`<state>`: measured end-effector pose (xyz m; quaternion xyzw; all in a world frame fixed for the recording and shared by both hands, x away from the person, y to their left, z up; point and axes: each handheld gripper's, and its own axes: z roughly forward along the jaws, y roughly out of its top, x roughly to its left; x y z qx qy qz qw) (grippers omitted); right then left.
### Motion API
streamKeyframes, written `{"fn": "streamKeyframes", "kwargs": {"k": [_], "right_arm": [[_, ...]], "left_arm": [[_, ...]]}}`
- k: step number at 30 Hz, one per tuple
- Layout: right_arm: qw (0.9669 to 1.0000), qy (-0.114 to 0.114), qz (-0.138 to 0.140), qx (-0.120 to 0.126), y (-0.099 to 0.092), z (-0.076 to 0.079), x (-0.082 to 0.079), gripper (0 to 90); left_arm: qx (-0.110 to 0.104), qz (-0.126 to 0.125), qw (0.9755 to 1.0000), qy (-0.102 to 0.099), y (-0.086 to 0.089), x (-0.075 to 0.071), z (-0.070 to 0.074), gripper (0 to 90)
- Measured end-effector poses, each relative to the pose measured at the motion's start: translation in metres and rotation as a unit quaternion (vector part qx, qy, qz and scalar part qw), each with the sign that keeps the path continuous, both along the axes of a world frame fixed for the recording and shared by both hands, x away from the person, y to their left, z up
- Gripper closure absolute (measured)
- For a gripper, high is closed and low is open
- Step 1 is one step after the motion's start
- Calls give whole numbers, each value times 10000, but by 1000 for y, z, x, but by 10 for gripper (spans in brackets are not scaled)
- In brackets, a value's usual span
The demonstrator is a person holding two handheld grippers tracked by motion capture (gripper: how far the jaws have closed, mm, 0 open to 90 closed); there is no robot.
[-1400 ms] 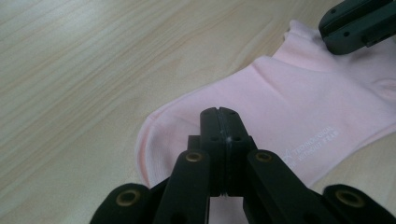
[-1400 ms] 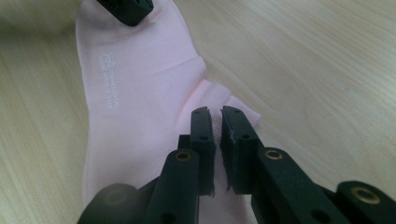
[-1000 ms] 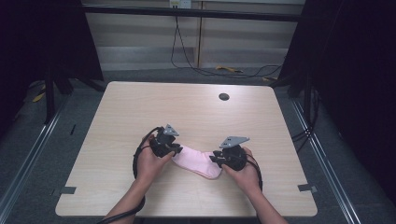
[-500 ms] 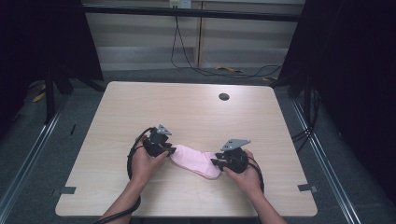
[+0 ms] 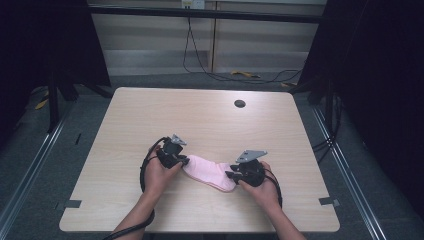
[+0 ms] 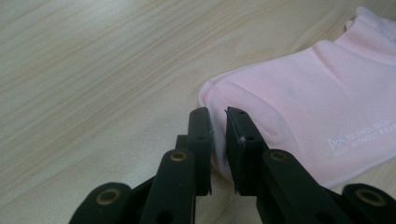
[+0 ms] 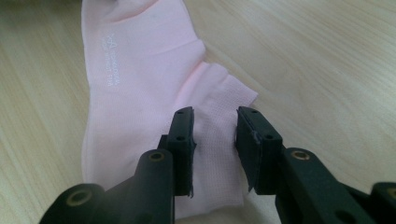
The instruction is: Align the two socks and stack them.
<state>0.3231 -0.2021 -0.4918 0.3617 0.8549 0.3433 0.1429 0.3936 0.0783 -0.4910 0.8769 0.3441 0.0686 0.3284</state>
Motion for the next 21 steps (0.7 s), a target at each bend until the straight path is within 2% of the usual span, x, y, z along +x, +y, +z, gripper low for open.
{"fn": "streamKeyframes", "kwargs": {"k": [8, 16, 21], "right_arm": [[10000, -2, 13, 14, 1, -1, 0, 672], [10000, -24, -5, -31, 1, -1, -1, 652], [10000, -43, -23, -9, 3, -1, -1, 613]], "left_arm": [[-134, 94, 9998, 95, 1, 0, -1, 851], [25, 107, 9999, 92, -1, 0, 3, 871], [8, 150, 9999, 43, 2, 0, 5, 871]]}}
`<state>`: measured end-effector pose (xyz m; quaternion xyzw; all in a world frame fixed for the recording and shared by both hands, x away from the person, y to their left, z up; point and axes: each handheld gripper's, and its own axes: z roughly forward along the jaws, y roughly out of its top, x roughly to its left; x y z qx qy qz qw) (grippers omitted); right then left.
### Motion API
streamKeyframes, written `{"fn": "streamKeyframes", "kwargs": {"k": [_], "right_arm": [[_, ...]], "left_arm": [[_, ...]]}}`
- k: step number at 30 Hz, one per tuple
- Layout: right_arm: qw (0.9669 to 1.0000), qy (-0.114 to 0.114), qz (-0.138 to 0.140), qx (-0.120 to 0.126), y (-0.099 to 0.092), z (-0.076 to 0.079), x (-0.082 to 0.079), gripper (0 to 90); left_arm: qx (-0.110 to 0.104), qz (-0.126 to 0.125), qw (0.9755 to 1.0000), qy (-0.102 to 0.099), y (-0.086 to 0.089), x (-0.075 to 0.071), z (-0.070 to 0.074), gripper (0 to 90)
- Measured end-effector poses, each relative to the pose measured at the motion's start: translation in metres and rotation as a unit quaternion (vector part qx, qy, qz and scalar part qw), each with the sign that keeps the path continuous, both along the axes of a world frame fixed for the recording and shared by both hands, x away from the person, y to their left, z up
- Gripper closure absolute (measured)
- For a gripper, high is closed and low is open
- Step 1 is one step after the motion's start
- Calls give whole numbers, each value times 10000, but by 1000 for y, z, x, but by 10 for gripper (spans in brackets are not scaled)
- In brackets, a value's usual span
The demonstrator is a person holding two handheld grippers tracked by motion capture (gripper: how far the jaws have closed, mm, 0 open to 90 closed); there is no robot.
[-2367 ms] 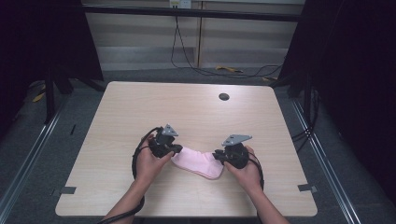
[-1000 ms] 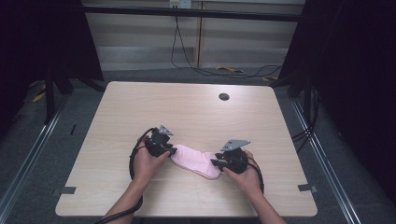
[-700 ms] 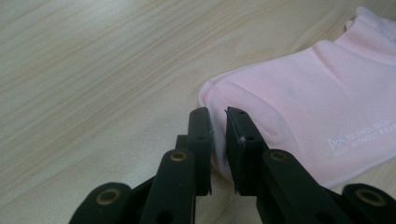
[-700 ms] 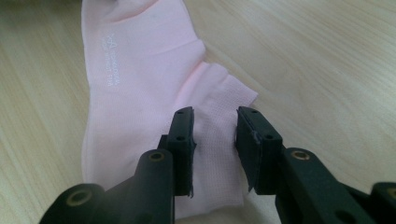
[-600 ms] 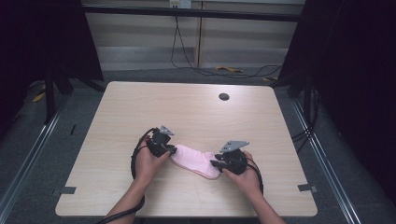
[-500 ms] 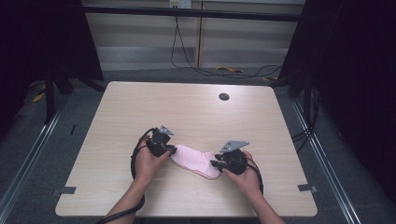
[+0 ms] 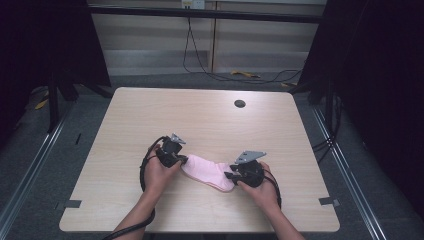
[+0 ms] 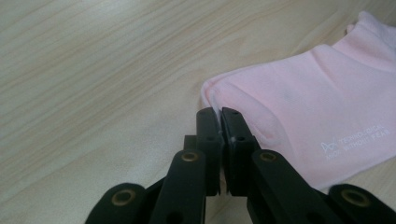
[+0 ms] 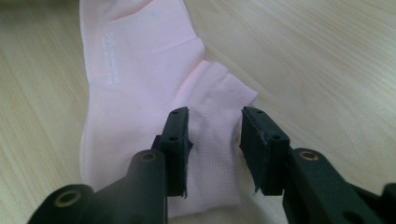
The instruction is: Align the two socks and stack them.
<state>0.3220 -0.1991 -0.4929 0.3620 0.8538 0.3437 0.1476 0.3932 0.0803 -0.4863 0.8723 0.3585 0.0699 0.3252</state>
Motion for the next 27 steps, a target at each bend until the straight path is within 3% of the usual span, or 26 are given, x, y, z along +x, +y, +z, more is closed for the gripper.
{"fn": "streamKeyframes", "kwargs": {"k": [8, 27], "right_arm": [[10000, -13, -69, 14, -1, 3, 1, 508], [9999, 141, 0, -40, 2, 1, 3, 395]], "left_arm": [[15, 86, 10000, -40, 11, 2, 2, 870], [27, 134, 9999, -44, 20, 7, 12, 870]]}}
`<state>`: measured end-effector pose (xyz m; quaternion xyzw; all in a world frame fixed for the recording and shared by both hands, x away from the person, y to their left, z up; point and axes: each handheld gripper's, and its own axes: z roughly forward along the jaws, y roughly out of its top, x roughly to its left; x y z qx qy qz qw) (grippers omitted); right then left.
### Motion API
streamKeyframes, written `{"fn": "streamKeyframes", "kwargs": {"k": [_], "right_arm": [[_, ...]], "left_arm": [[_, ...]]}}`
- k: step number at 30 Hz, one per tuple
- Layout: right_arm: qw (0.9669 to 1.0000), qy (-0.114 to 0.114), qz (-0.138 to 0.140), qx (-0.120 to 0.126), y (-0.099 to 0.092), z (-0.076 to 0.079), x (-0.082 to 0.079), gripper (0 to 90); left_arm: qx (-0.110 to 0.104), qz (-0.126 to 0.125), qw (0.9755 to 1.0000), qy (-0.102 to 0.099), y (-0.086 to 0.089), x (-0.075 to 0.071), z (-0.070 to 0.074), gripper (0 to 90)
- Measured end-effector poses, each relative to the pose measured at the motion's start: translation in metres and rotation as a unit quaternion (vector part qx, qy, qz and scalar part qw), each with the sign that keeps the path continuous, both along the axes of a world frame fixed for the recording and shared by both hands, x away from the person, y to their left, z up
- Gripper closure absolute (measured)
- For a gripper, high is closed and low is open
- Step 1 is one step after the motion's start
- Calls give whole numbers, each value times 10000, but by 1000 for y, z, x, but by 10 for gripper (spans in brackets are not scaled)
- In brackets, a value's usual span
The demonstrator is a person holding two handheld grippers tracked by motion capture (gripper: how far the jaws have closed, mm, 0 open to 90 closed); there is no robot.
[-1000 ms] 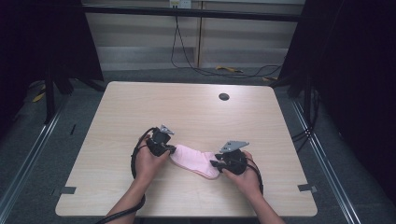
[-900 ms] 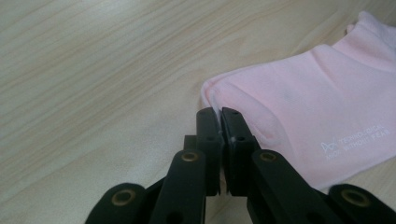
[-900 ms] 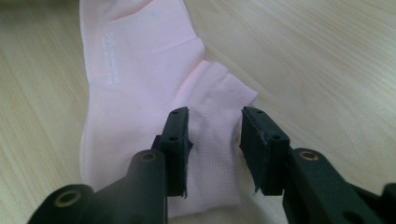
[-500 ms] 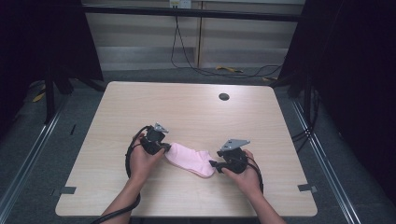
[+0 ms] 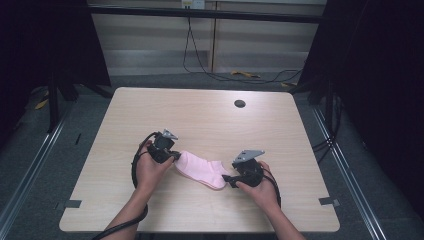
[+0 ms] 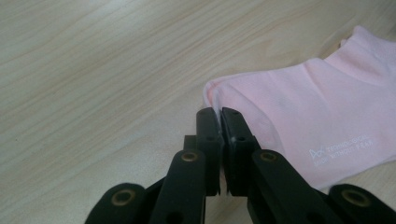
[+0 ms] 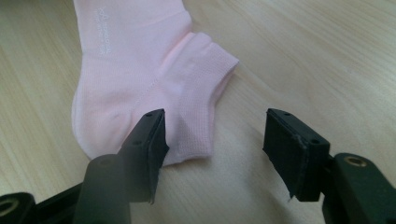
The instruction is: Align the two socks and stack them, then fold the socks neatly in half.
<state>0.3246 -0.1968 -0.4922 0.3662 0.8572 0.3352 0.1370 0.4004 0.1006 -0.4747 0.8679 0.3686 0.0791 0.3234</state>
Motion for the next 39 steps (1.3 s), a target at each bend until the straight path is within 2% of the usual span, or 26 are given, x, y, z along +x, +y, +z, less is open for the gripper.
{"fn": "streamKeyframes", "kwargs": {"k": [2, 13, 20, 27, 29, 30, 31, 39], "right_arm": [[10000, -49, 29, -5, 0, 0, 0, 398], [9999, 6, 130, 69, 7, 0, 0, 368], [9995, -53, 295, 52, 12, 4, -1, 425], [9992, 9, 386, 117, 10, 3, -2, 506], [9991, 24, 417, 94, 11, 3, -3, 510], [9989, 26, 444, 110, 12, 2, -3, 511], [9989, 39, 451, 90, 13, 2, -4, 511], [9988, 36, 485, 51, 17, 1, -4, 509]], "left_arm": [[18, -8, 10000, -27, 1, 1, 2, 870], [-1, -9, 10000, -34, 2, 2, 7, 869], [-2, -7, 10000, -39, 2, 2, 8, 869], [-26, 36, 10000, -61, 5, 3, 14, 870], [-65, 50, 9999, -77, 5, 3, 16, 870], [-19, 42, 10000, -85, 5, 4, 18, 870], [-82, 59, 9999, -91, 4, 4, 18, 870], [-50, -3, 9999, -142, 2, 5, 27, 870]]}}
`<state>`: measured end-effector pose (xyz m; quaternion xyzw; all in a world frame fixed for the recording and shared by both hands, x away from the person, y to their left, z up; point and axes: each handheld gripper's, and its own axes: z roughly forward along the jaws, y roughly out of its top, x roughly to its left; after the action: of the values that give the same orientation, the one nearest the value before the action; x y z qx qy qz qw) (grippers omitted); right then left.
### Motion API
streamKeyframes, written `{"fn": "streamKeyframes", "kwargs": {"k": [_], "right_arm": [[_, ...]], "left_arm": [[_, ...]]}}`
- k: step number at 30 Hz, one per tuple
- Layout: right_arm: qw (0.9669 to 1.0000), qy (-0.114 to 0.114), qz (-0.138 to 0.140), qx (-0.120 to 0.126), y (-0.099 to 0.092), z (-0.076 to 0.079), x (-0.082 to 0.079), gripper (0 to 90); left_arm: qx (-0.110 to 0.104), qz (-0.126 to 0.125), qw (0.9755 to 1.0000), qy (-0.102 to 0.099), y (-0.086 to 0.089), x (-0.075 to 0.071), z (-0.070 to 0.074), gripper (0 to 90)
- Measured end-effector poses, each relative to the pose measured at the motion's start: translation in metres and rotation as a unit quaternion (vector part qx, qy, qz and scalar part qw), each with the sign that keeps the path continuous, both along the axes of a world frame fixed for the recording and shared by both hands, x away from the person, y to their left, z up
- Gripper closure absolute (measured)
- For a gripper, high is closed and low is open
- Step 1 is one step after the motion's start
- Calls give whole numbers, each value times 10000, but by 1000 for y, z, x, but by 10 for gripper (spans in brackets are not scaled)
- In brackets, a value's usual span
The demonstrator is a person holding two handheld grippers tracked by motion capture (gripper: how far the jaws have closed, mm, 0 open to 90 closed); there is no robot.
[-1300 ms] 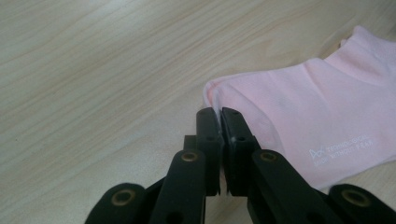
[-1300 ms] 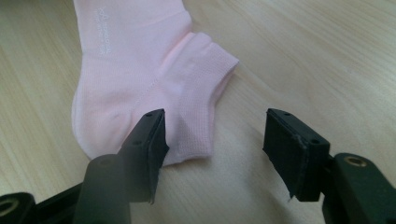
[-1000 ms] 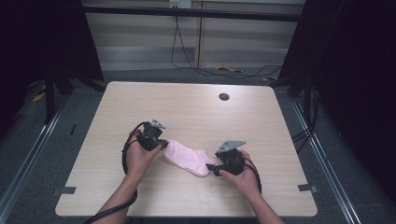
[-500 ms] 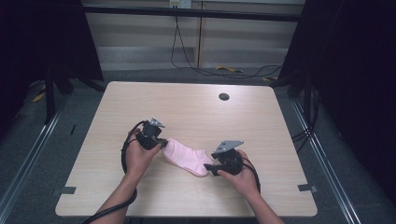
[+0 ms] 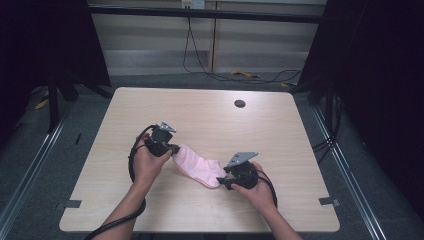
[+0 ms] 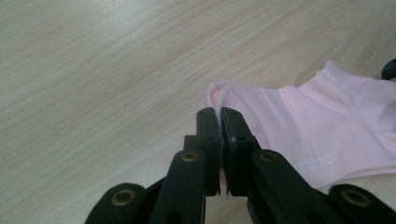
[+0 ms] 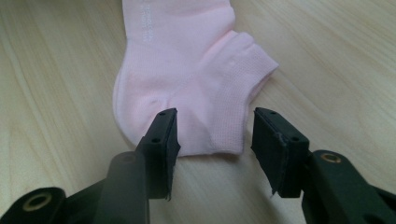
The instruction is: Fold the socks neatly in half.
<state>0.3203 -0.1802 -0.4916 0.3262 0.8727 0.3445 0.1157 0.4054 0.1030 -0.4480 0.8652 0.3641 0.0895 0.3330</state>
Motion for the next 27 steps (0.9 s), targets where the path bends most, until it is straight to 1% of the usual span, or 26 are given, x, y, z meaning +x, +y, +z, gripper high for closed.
{"fn": "streamKeyframes", "kwargs": {"k": [9, 12, 13, 17, 19, 20, 21, 27], "right_arm": [[10000, -17, 13, -22, 5, -1, -1, 508], [10000, -22, 26, -57, 7, -1, -1, 506], [10000, -24, 40, -41, 8, -1, -1, 504], [10000, -32, 67, -43, 11, -1, 0, 499], [10000, -44, 45, -29, 13, -2, 0, 498], [10000, -46, 45, -59, 13, -1, 0, 497], [10000, -44, 53, -59, 14, -1, 0, 495], [10000, -41, 52, -61, 16, -1, -1, 491]], "left_arm": [[-15, -34, 10000, -21, -4, -2, 4, 870], [-68, -10, 10000, -24, -6, -3, 6, 870], [-42, -49, 10000, -27, -6, -2, 7, 870], [-90, -57, 9999, -22, -8, -3, 11, 870], [-109, -46, 9999, -18, -9, -3, 13, 870], [-124, -46, 9999, -26, -10, -3, 14, 871], [-82, -91, 9999, -38, -10, -3, 15, 871], [-103, -169, 9998, -43, -14, -6, 18, 871]]}}
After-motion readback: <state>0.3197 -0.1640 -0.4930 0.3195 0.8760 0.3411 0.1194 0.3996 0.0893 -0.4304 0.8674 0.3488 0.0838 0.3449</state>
